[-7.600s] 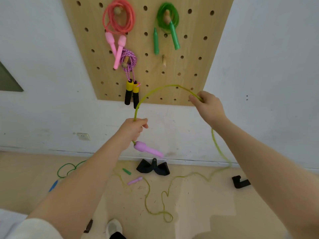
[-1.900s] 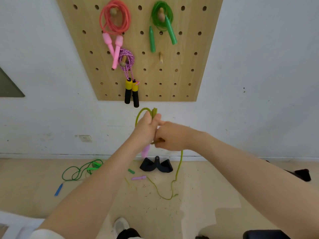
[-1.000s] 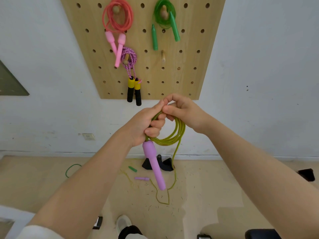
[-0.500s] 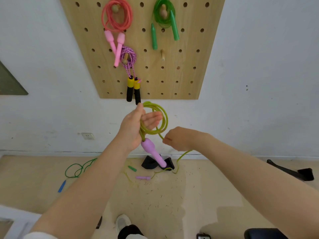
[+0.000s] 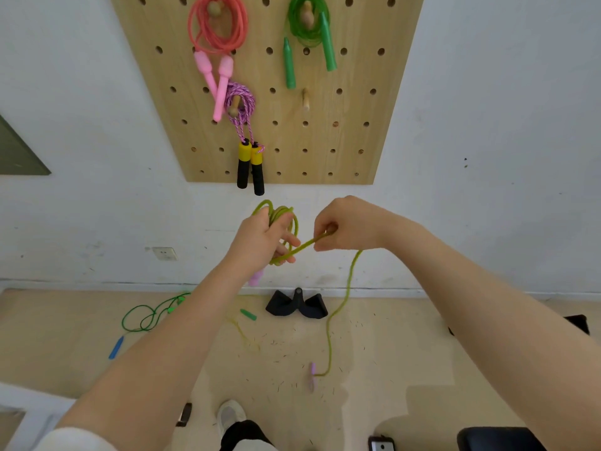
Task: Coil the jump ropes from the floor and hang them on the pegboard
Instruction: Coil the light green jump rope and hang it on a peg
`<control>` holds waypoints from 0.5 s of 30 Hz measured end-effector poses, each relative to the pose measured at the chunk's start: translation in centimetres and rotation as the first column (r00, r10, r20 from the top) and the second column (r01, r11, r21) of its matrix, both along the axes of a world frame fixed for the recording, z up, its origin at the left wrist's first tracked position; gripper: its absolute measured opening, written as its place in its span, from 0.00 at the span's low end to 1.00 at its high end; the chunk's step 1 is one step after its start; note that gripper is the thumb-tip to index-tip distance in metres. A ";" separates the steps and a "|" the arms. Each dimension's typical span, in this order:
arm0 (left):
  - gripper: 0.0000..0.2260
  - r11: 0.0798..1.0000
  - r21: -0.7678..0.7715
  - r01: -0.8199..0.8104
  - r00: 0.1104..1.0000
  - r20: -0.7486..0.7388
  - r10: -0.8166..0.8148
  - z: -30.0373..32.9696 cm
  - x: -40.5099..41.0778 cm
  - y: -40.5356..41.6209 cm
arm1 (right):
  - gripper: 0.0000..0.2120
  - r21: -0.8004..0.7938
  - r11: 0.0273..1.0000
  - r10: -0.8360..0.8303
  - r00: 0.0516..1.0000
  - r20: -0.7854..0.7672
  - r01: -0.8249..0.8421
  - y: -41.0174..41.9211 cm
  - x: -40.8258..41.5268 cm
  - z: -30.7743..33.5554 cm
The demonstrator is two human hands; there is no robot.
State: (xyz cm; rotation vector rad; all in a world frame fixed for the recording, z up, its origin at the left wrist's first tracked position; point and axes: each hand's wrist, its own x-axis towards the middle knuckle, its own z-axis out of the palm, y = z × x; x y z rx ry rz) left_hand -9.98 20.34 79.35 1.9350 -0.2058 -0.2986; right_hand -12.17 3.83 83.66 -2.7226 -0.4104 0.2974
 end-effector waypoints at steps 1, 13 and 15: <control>0.11 1.000 -0.019 0.020 1.000 -0.023 -0.020 0.2 -0.1 -0.1 | 0.05 0.077 0.997 -0.005 1.000 0.026 0.003 -0.1 0.0 -0.2; 0.21 0.793 -0.583 0.176 0.844 -0.326 -0.427 0.9 -0.1 -0.2 | 0.18 0.471 0.878 -0.077 0.996 -0.051 0.092 -0.2 0.6 -0.2; 0.21 0.771 -0.621 0.142 0.869 -0.294 -0.398 1.3 0.1 -0.2 | 0.10 0.624 0.773 -0.013 0.987 -0.163 0.113 0.0 0.4 -1.0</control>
